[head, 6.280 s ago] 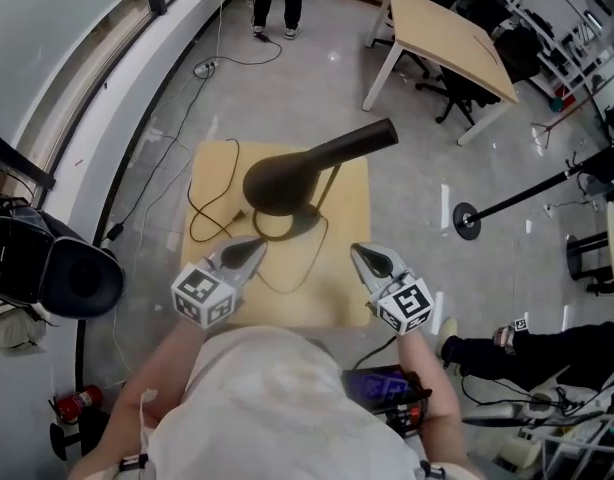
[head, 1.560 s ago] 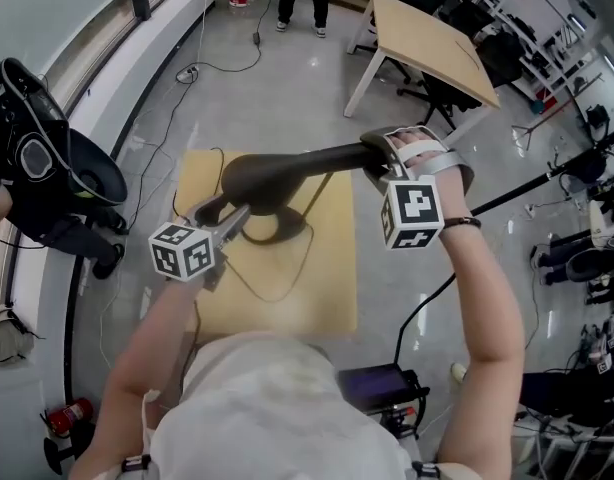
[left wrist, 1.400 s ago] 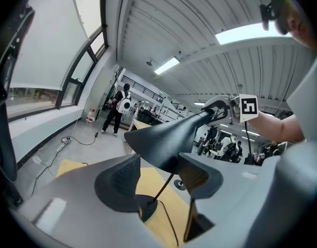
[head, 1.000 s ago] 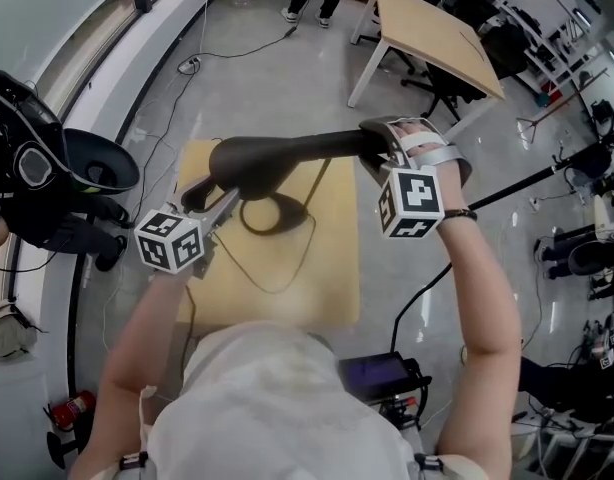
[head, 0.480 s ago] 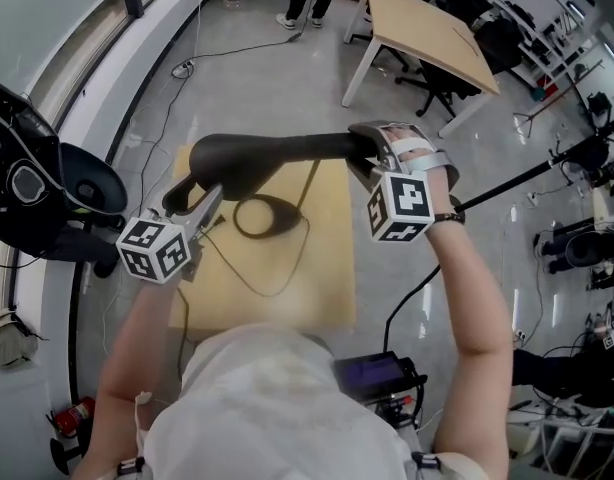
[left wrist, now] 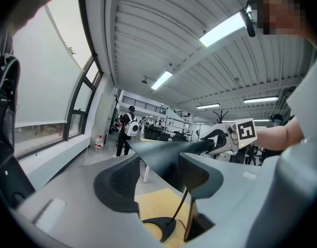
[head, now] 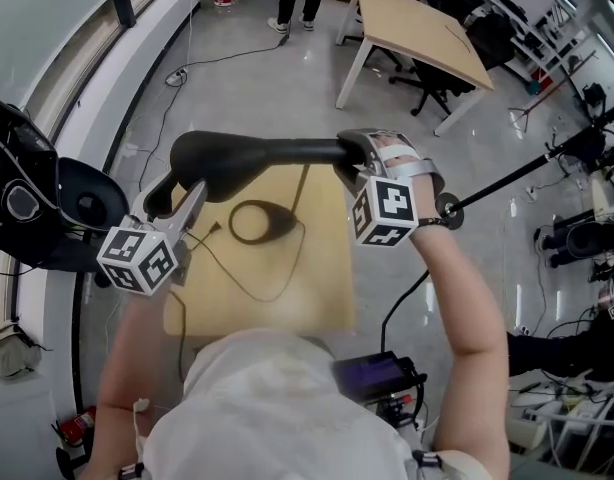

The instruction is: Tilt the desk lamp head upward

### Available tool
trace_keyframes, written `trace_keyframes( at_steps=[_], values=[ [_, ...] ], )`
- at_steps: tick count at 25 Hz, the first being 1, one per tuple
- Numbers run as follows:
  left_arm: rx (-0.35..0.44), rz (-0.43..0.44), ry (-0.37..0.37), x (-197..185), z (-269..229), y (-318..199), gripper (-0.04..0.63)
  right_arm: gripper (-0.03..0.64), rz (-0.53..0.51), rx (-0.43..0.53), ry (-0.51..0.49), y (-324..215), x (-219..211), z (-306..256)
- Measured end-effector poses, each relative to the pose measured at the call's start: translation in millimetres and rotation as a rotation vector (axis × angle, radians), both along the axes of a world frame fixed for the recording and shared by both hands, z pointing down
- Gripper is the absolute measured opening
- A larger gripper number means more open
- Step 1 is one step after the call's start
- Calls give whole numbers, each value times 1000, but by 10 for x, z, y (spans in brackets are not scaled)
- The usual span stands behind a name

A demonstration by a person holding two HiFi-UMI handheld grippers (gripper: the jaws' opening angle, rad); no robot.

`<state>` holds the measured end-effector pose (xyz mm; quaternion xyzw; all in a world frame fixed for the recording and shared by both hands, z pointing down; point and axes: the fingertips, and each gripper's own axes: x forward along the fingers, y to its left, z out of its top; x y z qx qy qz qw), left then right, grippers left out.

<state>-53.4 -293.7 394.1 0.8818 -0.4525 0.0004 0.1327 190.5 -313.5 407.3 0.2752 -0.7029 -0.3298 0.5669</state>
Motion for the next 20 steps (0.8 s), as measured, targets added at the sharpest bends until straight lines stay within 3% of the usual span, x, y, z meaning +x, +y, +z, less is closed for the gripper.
trace_keyframes(
  at_steps=[12,20],
  values=[
    [104,-23,-57,110,-507,-3,242,233,74,14,-117,-37,63,57],
    [128,-23,-83,196,-572,18,242,233,86,25,-186,-38,90,198]
  ],
)
